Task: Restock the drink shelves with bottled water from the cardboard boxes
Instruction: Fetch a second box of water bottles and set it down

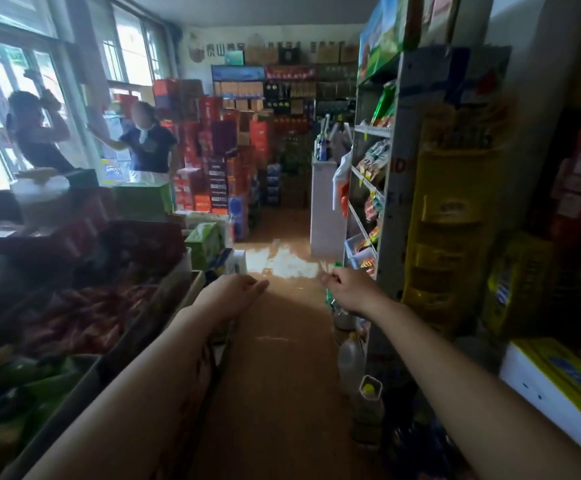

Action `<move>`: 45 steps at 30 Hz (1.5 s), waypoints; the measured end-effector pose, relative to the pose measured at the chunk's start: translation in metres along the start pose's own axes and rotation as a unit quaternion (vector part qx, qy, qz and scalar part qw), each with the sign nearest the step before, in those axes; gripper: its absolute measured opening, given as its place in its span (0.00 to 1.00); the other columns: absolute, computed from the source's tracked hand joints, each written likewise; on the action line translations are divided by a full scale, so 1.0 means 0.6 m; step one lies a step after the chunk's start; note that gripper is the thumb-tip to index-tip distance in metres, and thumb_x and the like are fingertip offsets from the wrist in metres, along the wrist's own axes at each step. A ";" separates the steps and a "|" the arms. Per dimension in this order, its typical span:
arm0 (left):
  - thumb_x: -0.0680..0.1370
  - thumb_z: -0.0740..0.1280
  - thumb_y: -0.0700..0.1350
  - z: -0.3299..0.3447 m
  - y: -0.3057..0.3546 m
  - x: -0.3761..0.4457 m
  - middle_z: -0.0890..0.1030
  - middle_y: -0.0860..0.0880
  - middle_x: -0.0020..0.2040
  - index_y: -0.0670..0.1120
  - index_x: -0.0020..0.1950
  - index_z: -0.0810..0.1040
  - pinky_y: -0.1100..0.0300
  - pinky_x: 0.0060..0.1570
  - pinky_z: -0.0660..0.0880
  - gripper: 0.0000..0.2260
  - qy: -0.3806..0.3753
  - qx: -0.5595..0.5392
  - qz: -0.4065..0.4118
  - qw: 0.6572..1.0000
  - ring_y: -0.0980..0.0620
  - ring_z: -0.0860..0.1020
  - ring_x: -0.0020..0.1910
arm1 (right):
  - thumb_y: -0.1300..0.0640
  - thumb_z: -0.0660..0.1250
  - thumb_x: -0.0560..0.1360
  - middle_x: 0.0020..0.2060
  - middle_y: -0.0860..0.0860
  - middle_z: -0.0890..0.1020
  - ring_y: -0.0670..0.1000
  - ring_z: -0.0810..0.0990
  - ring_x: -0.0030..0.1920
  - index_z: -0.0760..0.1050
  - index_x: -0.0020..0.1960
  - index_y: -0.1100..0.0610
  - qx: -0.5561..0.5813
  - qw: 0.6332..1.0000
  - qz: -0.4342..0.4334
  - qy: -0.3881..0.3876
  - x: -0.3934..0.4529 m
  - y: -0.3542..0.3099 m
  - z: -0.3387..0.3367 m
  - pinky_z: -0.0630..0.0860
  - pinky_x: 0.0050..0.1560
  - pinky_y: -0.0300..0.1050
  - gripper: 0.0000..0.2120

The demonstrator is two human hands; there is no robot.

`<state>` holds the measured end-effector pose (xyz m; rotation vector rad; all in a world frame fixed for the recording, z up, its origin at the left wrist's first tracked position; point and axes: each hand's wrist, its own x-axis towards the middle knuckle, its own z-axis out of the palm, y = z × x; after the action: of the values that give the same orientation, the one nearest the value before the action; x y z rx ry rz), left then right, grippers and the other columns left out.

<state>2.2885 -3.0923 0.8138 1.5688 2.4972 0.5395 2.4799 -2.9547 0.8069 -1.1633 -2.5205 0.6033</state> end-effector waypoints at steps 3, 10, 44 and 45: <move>0.79 0.56 0.62 -0.016 -0.004 0.133 0.81 0.48 0.56 0.50 0.61 0.78 0.56 0.52 0.73 0.22 0.005 -0.007 -0.015 1.000 0.49 0.78 0.55 | 0.40 0.53 0.80 0.53 0.57 0.80 0.57 0.78 0.52 0.75 0.58 0.57 0.011 1.000 -0.008 0.006 0.141 0.013 -0.006 0.71 0.48 0.48 0.23; 0.79 0.56 0.61 0.010 -0.083 0.438 0.80 0.48 0.59 0.50 0.63 0.78 0.55 0.55 0.75 0.22 -0.024 0.010 -0.027 0.999 0.50 0.78 0.56 | 0.42 0.57 0.80 0.59 0.57 0.79 0.58 0.77 0.58 0.75 0.61 0.57 -0.007 1.000 -0.008 -0.013 0.457 0.053 0.050 0.74 0.57 0.49 0.21; 0.81 0.54 0.56 -0.051 -0.309 2.274 0.82 0.44 0.52 0.44 0.54 0.79 0.52 0.54 0.75 0.20 -0.014 0.010 -0.025 1.000 0.44 0.79 0.53 | 0.38 0.58 0.77 0.58 0.52 0.78 0.54 0.78 0.56 0.72 0.65 0.52 -0.008 1.000 -0.011 -0.015 2.318 0.226 0.063 0.74 0.54 0.47 0.24; 0.81 0.54 0.57 -0.043 -0.324 2.335 0.82 0.44 0.52 0.44 0.54 0.79 0.51 0.54 0.75 0.21 -0.013 0.011 -0.022 1.000 0.44 0.79 0.53 | 0.38 0.58 0.77 0.58 0.52 0.78 0.54 0.78 0.56 0.72 0.64 0.53 -0.008 1.000 -0.011 -0.014 2.375 0.235 0.073 0.74 0.54 0.47 0.24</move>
<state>1.4940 -1.9228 0.8606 1.5153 2.5196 0.4848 1.6584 -1.7815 0.8323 -1.1379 -2.5632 0.5985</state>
